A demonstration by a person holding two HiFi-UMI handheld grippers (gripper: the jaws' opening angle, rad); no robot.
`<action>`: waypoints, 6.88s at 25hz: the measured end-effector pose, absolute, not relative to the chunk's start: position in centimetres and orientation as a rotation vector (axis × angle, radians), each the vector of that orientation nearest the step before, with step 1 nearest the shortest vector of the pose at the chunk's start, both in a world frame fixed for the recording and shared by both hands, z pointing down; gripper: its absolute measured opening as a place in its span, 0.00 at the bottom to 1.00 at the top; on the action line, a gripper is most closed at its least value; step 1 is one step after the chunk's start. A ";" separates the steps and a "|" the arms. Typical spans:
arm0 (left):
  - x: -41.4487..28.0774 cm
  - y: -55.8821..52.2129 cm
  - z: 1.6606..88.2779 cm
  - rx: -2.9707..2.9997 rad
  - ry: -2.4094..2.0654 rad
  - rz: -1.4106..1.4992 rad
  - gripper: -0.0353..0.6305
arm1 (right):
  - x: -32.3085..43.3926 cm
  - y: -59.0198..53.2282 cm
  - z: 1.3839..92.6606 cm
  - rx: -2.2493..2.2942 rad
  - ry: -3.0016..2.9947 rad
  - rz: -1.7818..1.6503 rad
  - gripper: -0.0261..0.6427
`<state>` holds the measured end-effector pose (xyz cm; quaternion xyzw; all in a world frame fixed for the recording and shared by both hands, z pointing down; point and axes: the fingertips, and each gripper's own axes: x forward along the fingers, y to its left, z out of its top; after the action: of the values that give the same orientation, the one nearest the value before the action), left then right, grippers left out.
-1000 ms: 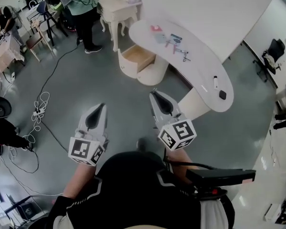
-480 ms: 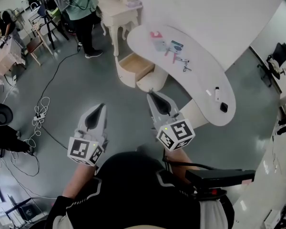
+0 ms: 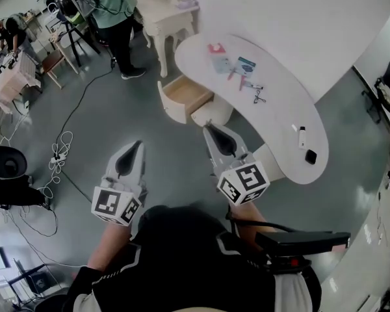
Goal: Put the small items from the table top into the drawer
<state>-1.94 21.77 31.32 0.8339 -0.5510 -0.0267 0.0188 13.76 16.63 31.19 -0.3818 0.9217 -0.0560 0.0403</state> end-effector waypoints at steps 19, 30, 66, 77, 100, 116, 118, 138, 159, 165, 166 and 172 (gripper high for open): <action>-6.3 12.6 31.4 2.656 -1.602 -0.084 0.05 | 8.9 9.0 31.2 -1.274 2.807 -0.182 0.08; -11.2 6.5 31.8 2.695 -1.501 -0.102 0.05 | 3.9 3.7 31.4 -1.366 2.793 -0.185 0.08; -10.6 -13.2 31.9 2.732 -1.388 -0.144 0.05 | 3.7 -15.0 30.6 -1.380 2.785 -0.142 0.08; -6.2 -19.0 31.6 2.751 -1.395 -0.074 0.05 | 6.3 -21.4 31.1 -1.296 2.808 -0.180 0.08; -8.4 -27.4 33.4 2.688 -1.404 0.021 0.05 | 2.5 -29.9 33.7 -1.209 2.870 -0.257 0.08; -10.8 -30.3 41.9 2.648 -1.281 0.179 0.05 | -1.6 -30.2 43.3 -1.155 3.109 -0.274 0.08; -10.4 -30.3 43.6 2.639 -1.253 0.205 0.05 | -2.2 -29.7 45.3 -1.102 3.166 -0.286 0.08; -10.4 -30.1 56.9 2.495 -1.075 0.440 0.05 | -3.8 -27.0 63.3 -1.027 3.510 -0.573 0.08; -11.0 -28.7 66.1 2.417 -0.943 0.642 0.05 | -4.1 -26.3 76.6 -0.996 3.788 -0.781 0.08; -10.7 -29.1 67.1 2.396 -0.943 0.645 0.05 | -4.3 -26.7 79.0 -0.934 3.852 -0.800 0.08; -10.6 -29.3 67.4 2.396 -0.942 0.649 0.05 | -4.3 -26.8 79.5 -0.926 3.860 -0.805 0.08; -10.2 -29.8 69.2 2.360 -0.965 0.659 0.05 | -4.5 -27.5 81.8 -0.876 3.916 -0.834 0.08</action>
<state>-10.18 -29.83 69.23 0.8673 -0.3548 0.2423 0.2513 -4.49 -27.55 81.80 -0.1896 0.8482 -0.1806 -0.4605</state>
